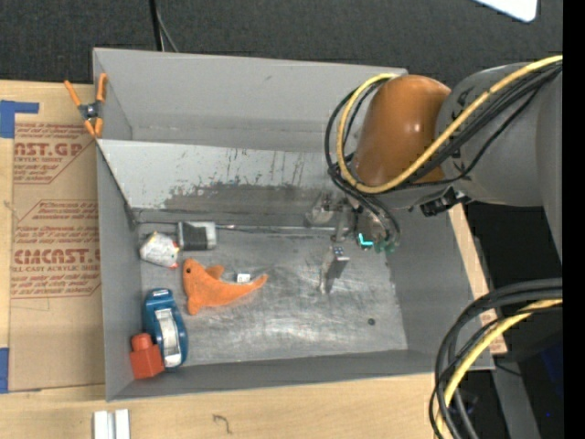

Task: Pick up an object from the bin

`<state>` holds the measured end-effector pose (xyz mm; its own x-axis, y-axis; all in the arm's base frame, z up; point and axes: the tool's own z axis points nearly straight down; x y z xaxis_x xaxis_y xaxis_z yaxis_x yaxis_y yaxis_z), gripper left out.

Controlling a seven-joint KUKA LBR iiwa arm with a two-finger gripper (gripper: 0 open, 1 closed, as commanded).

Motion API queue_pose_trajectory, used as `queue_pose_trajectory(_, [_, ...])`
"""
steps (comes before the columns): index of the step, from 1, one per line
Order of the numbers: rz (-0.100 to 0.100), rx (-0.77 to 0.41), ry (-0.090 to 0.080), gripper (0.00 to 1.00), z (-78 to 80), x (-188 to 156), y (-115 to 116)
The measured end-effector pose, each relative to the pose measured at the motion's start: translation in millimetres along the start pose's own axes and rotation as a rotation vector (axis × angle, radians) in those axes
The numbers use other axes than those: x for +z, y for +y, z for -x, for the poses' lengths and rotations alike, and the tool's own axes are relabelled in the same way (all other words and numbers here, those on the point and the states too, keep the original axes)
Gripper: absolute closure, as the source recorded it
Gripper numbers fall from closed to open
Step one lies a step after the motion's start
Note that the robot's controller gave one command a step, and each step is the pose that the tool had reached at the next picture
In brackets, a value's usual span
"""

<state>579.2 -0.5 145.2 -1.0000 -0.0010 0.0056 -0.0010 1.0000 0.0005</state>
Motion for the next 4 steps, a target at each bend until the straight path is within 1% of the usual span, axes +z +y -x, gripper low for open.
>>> queue_pose_trajectory(1, [0.000,0.000,-0.007,0.00,1.9,-3.6,0.0])
queue_pose_trajectory(2, [-0.003,-0.063,-0.006,0.00,-5.6,-6.1,30.4])
queue_pose_trajectory(3, [-0.001,-0.301,-0.008,1.00,-2.6,-33.3,44.8])
queue_pose_trajectory(4, [0.000,-0.300,-0.008,1.00,-2.6,-33.3,44.8])
